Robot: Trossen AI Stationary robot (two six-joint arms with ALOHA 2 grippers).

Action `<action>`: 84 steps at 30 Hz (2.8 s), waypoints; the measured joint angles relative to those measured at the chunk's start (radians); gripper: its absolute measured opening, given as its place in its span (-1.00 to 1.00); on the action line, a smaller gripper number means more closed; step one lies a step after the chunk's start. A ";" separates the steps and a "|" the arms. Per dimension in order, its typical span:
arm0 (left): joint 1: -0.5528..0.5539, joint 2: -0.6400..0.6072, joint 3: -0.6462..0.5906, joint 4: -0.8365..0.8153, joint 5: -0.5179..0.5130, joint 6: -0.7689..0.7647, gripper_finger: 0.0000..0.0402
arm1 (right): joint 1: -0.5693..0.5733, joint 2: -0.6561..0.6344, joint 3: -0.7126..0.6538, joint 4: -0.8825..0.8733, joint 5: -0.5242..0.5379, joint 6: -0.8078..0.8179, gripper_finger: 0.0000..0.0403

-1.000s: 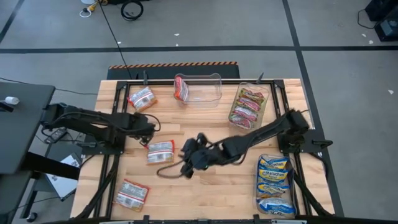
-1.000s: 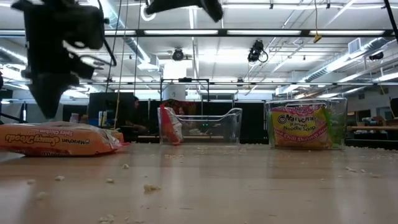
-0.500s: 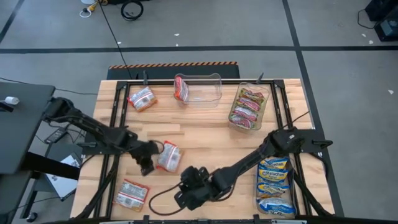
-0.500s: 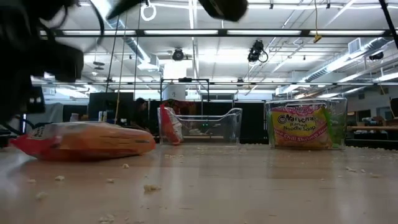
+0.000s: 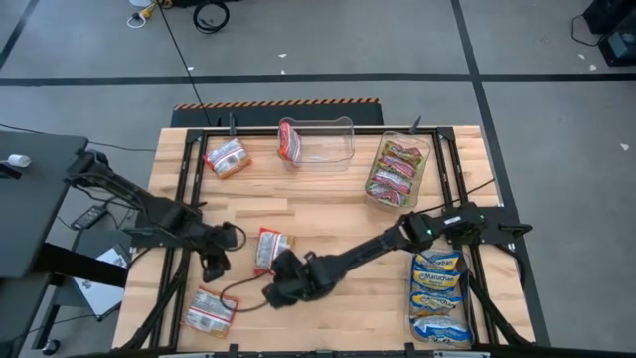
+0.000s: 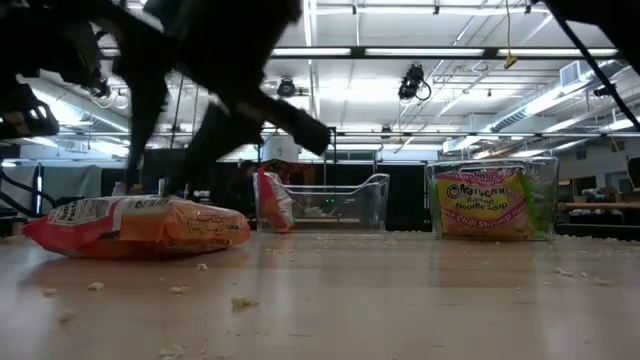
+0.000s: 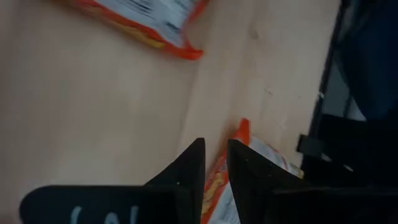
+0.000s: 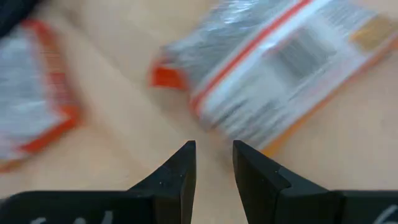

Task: Sort Maruchan noodles
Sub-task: Put the middle orange noodle pack into the top left transparent bin

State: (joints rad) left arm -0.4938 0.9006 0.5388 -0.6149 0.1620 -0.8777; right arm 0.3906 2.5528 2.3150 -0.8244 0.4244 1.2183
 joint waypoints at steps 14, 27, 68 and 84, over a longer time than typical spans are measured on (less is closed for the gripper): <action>-0.079 -0.276 0.005 -0.009 -0.129 -0.106 -0.64 | -0.084 -0.070 0.006 -0.418 0.020 -0.189 -0.45; -0.192 -0.286 0.005 -0.011 -0.346 0.030 -0.64 | 0.059 -0.085 -0.062 0.000 0.209 -0.871 -0.25; -0.183 -0.286 0.004 0.007 -0.602 -0.106 -0.64 | -0.117 -0.134 -0.405 0.072 0.290 -1.223 0.19; -0.185 -0.286 0.004 0.201 -0.651 -0.101 -0.64 | -0.217 -0.135 -0.332 0.075 0.155 -1.036 -0.78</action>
State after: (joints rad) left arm -0.6785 0.6147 0.5426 -0.4140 -0.4885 -0.9788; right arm 0.1737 2.4175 1.9835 -0.7499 0.5798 0.1825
